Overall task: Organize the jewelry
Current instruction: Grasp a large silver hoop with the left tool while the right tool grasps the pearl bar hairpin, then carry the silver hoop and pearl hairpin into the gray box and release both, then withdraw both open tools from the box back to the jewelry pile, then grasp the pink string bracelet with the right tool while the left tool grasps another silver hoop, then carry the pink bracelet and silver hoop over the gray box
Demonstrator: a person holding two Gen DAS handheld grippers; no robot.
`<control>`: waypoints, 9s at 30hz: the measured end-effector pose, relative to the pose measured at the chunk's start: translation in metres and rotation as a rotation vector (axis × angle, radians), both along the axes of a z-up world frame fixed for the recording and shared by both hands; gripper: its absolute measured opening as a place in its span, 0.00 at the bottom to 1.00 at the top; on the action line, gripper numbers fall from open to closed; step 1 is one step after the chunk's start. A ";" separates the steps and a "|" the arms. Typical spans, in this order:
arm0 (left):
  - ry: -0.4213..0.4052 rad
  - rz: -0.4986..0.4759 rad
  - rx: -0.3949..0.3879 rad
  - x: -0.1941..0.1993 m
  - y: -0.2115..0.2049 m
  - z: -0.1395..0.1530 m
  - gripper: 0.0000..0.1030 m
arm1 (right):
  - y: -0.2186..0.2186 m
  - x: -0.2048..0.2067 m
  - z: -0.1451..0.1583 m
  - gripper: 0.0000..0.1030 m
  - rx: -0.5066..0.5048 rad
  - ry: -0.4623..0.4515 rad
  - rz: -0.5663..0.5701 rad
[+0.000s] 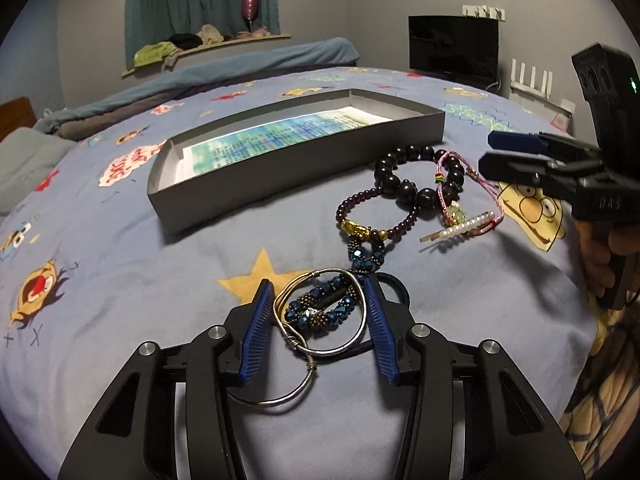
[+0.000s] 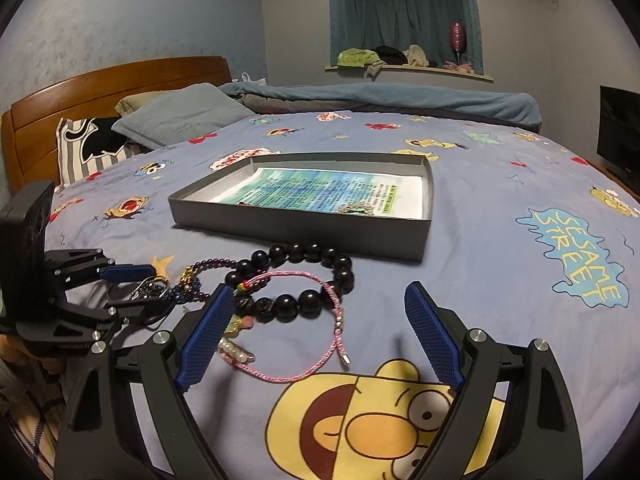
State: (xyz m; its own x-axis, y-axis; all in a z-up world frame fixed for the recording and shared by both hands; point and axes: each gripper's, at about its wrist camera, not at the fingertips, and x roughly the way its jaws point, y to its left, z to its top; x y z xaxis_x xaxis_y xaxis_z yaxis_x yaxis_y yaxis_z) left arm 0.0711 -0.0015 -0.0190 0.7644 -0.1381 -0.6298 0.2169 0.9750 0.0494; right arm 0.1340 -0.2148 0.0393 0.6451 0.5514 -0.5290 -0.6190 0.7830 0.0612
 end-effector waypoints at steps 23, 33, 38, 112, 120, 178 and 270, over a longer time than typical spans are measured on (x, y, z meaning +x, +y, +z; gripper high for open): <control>-0.116 0.053 -0.079 -0.014 0.020 0.023 0.46 | 0.036 -0.032 -0.012 0.67 -0.098 -0.037 0.185; -0.114 0.052 -0.080 -0.016 0.020 0.023 0.46 | 0.046 -0.033 -0.020 0.29 -0.145 -0.023 0.205; -0.118 0.054 -0.077 -0.017 0.021 0.024 0.46 | 0.045 -0.033 -0.018 0.16 -0.134 -0.033 0.201; -0.137 0.217 -0.173 0.131 0.056 0.048 0.46 | 0.024 0.140 0.021 0.05 0.090 0.044 -0.088; -0.063 0.215 -0.156 0.144 0.056 0.034 0.46 | 0.032 0.143 0.011 0.05 0.039 0.071 -0.089; -0.129 0.140 -0.178 0.022 0.071 0.038 0.86 | -0.019 0.031 0.012 0.51 0.049 -0.002 -0.021; -0.217 0.122 -0.221 0.024 0.049 0.052 0.48 | -0.027 0.031 0.063 0.05 0.302 -0.087 0.006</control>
State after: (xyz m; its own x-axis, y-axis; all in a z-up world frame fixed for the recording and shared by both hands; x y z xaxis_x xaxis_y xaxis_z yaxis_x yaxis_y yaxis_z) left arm 0.0949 0.0480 0.0329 0.8969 -0.1520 -0.4154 0.1053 0.9854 -0.1335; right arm 0.1654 -0.2415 0.1025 0.6769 0.6792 -0.2839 -0.6367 0.7337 0.2371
